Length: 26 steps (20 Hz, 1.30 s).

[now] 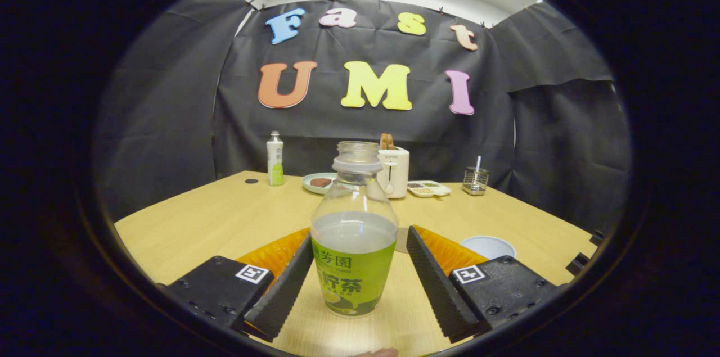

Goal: Take the bottle from table, then pour the juice into the cup, finally place the bottle on the coaster

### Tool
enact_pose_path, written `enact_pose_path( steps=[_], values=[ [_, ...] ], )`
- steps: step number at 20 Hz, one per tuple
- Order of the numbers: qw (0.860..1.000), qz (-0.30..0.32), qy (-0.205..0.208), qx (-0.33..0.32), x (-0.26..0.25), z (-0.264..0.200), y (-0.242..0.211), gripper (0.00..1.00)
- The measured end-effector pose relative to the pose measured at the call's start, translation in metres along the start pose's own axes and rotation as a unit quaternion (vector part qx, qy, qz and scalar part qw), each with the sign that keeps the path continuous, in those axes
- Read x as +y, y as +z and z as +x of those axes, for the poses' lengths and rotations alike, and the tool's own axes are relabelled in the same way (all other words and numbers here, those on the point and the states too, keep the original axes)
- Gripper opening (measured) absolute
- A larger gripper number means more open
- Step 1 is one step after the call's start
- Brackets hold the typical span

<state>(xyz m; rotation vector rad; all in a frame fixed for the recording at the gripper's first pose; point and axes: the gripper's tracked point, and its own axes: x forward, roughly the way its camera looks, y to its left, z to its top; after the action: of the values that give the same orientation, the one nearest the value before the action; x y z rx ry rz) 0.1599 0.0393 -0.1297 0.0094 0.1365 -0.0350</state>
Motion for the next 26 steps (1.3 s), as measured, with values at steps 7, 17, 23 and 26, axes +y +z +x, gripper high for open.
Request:
enact_pose_path(
  steps=[7,17,23,26],
  values=[
    [1.0,0.012,0.015,-0.008,0.003,0.006,-0.003,1.0],
    [1.0,0.016,0.023,0.013,0.01,-0.006,-0.003,0.81],
    [0.997,0.064,0.038,0.025,0.02,-0.013,-0.001,0.81],
    [0.992,0.104,0.07,0.027,0.032,-0.018,0.013,0.81]
  ],
)
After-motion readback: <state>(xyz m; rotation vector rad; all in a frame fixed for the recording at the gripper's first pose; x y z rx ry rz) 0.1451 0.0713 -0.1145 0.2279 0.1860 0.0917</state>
